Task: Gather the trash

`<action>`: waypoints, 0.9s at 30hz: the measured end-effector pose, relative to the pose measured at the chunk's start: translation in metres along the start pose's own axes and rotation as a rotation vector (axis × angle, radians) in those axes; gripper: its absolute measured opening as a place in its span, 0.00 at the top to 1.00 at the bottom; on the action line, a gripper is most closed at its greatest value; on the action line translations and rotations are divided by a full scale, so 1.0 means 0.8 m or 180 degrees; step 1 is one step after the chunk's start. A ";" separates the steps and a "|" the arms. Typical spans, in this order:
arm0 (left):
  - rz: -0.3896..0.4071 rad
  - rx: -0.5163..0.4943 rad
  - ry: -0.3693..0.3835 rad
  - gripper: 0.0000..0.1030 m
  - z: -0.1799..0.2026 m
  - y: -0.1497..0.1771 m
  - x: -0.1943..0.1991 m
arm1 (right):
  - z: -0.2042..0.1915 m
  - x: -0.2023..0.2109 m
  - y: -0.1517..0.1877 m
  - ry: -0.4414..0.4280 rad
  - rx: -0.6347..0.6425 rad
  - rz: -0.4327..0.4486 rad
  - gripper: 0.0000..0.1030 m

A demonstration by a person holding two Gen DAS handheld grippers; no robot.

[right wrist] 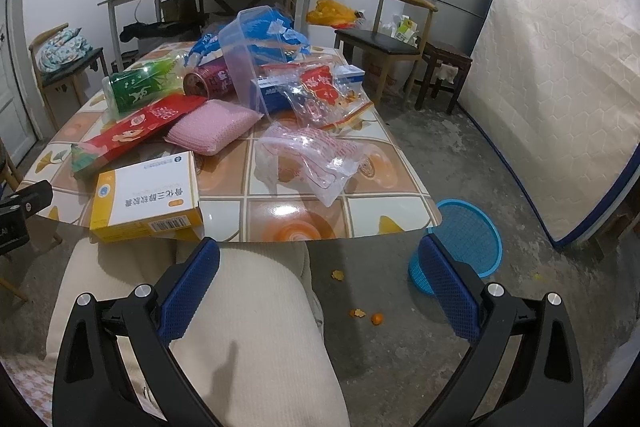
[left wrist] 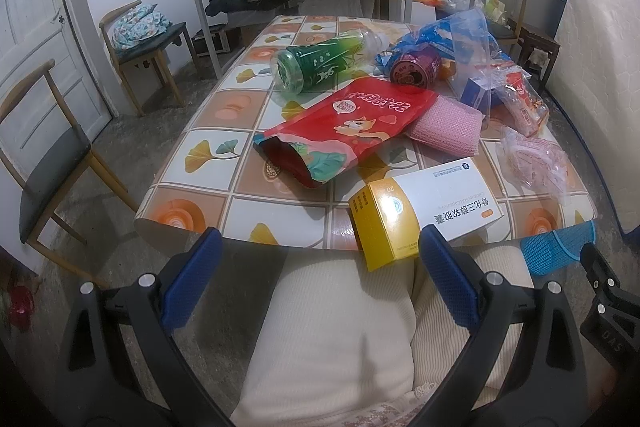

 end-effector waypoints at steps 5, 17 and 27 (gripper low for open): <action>-0.0012 0.0009 -0.0004 0.08 0.000 0.002 -0.003 | 0.001 -0.001 -0.001 0.0010 0.0002 -0.0020 0.06; -0.0062 0.0020 0.0008 0.08 0.003 0.008 -0.013 | 0.005 -0.005 0.000 0.0002 -0.0020 -0.0042 0.06; -0.0285 0.0042 0.0211 0.08 0.009 0.000 -0.031 | 0.005 -0.020 -0.010 -0.0070 -0.0025 -0.0075 0.06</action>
Point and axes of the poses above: each gripper's, at about its wrist camera, not at the fingertips, and x roughly against the way its jaws point, z to its right, y to its underside, the point moved 4 cm from there along -x, roughly the way its jaws point, and after that the axes turned 8 degrees about -z, right-handed, at the moved point
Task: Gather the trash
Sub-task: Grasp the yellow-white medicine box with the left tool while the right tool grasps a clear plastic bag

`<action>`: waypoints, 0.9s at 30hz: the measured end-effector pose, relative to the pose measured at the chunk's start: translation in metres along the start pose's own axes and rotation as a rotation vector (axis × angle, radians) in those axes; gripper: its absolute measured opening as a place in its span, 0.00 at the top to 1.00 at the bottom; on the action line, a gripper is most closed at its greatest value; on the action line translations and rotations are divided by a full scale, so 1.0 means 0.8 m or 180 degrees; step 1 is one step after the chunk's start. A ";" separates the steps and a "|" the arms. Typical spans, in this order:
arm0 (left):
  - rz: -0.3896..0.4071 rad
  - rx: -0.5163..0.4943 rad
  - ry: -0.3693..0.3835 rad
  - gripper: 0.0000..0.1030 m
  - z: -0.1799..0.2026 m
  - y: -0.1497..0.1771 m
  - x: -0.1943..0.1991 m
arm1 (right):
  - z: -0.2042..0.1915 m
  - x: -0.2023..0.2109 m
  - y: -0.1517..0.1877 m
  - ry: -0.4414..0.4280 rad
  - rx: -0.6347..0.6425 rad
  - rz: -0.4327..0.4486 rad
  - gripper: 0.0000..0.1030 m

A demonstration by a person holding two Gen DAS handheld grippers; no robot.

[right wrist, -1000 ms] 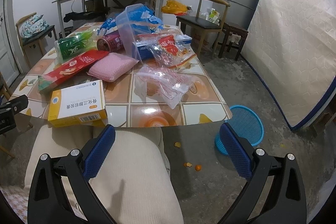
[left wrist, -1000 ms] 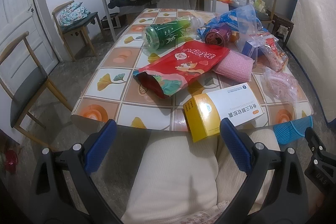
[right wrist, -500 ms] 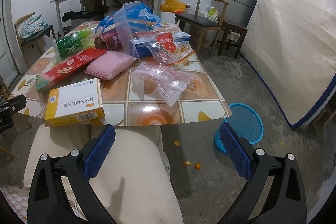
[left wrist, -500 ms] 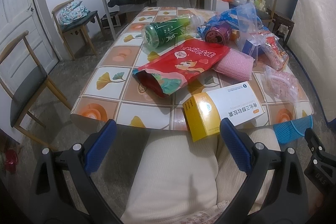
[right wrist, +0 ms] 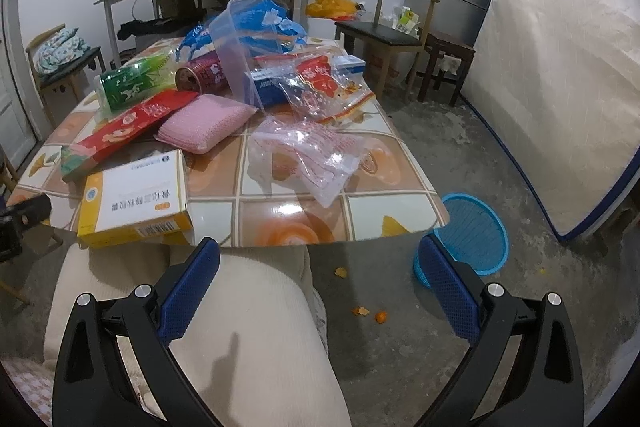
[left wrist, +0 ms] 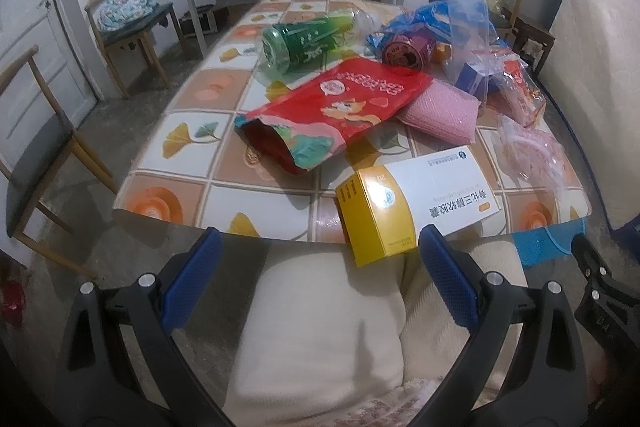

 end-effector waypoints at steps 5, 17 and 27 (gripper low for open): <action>-0.0124 -0.0017 0.0260 0.08 0.003 -0.004 -0.012 | 0.002 -0.004 -0.016 -0.0126 -0.0012 0.0155 0.06; 0.0370 -0.0542 0.1409 0.08 0.044 -0.051 0.000 | 0.022 -0.022 -0.085 -0.0856 0.0547 0.0593 0.06; 0.0327 -0.2599 0.0733 0.08 0.119 -0.026 -0.023 | -0.003 -0.099 -0.124 -0.1675 0.1839 -0.0062 0.06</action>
Point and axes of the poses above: each gripper's, at about its wrist camera, not at the fingertips, and x roughly against the way its jaws point, z to its right, y to its underside, the point moved 4 cm from there along -x, roughly the way its jaws point, and after that the axes turned 8 degrees about -z, right-handed, at the moved point
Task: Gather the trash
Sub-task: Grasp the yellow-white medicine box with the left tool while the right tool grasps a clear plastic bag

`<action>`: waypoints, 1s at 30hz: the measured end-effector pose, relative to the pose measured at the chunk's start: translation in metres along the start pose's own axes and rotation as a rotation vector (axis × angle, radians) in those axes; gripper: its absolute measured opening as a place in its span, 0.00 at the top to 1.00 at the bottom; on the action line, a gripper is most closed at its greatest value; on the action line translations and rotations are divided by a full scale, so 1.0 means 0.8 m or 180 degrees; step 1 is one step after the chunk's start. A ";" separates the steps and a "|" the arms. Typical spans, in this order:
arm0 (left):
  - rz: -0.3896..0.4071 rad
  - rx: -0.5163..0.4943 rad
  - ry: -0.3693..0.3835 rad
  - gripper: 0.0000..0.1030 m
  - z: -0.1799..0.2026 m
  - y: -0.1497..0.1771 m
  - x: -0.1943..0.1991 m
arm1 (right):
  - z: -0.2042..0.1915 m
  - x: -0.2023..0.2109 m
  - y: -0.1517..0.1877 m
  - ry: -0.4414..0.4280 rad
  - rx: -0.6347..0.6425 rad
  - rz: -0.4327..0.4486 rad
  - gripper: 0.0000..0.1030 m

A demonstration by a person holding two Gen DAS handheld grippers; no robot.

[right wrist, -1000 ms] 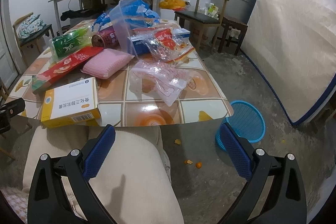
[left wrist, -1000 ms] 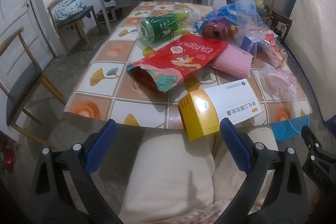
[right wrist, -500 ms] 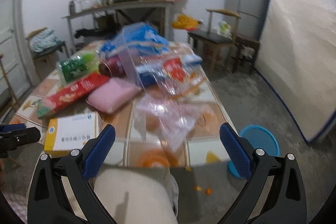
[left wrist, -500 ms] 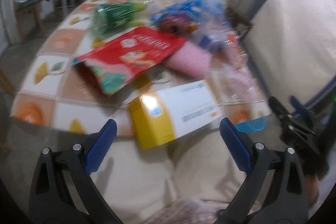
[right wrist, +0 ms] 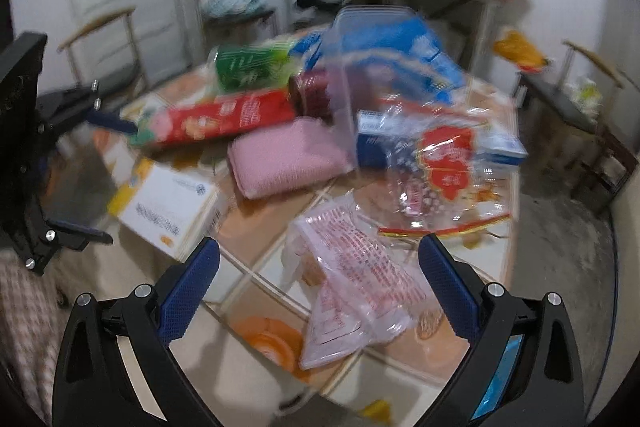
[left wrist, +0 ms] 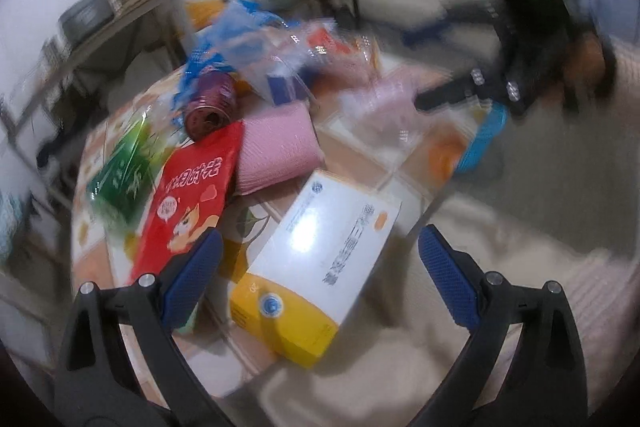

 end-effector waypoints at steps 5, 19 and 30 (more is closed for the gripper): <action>-0.0319 -0.0518 -0.0172 0.08 0.003 0.004 -0.038 | 0.003 -0.042 0.004 -0.0196 0.0359 -0.0396 0.06; -0.0732 -0.0553 0.0027 0.31 -0.012 -0.003 -0.077 | 0.024 -0.066 0.029 -0.0352 -0.0017 -0.0691 0.26; -0.0662 -0.0289 -0.0103 0.33 -0.001 -0.017 -0.054 | 0.018 -0.045 0.040 -0.0404 -0.0400 -0.0463 0.56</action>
Point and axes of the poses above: each gripper's, at about its wrist camera, not at the fingertips, and x roughly against the way its jaws point, z to its right, y to its underside, the point moved 4 cm from there along -x, roughly the way its jaws point, and after that the axes turned 8 degrees about -z, right-handed, at the moved point
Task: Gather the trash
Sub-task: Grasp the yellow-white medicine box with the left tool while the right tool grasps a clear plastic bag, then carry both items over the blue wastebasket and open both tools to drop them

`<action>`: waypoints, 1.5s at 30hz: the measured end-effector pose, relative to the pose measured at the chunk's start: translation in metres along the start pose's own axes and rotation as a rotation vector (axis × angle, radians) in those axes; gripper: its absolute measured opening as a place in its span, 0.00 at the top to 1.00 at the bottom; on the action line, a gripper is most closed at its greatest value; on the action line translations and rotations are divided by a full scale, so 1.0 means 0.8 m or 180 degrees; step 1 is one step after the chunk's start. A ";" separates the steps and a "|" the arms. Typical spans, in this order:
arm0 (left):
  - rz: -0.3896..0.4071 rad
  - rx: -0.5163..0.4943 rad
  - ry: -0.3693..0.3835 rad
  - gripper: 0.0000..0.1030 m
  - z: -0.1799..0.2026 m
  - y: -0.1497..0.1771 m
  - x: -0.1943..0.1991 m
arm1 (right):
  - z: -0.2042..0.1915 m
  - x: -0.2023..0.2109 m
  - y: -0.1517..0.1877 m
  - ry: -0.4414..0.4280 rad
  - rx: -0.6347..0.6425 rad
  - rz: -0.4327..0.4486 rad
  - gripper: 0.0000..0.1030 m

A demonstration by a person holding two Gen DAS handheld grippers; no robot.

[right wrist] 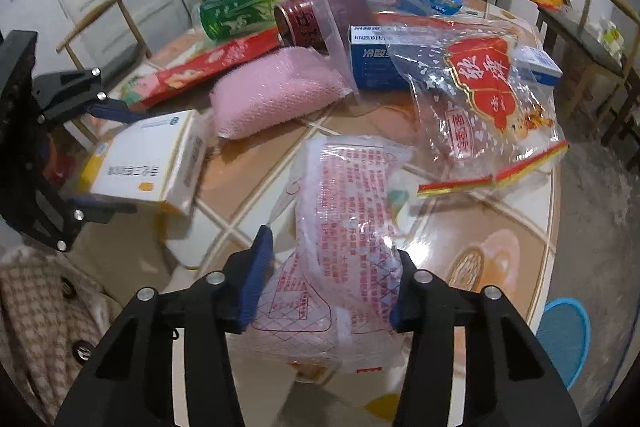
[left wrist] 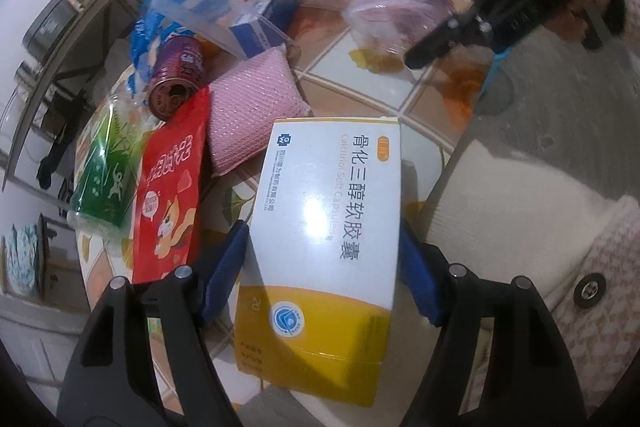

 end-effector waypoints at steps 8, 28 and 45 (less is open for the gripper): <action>0.0137 0.0309 0.0186 0.33 0.013 -0.007 0.042 | -0.021 0.041 0.034 -0.0357 -0.0272 0.0441 0.58; -0.0294 0.0152 0.1919 0.31 0.202 -0.447 -0.059 | 0.290 0.169 0.314 0.0072 -0.4057 0.1610 0.57; -0.1200 0.0769 0.1772 0.18 0.339 -0.592 -0.313 | 0.506 0.012 0.399 0.0182 -0.5010 0.0843 0.29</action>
Point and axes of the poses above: each gripper's, at about its wrist camera, not at the fingertips, and x roughly against the way its jaws point, z to its right, y to its underside, the point moved 4 cm from there along -x, roughly the way its jaws point, and after that the axes turned 8 degrees about -z, right-handed, at the moved point
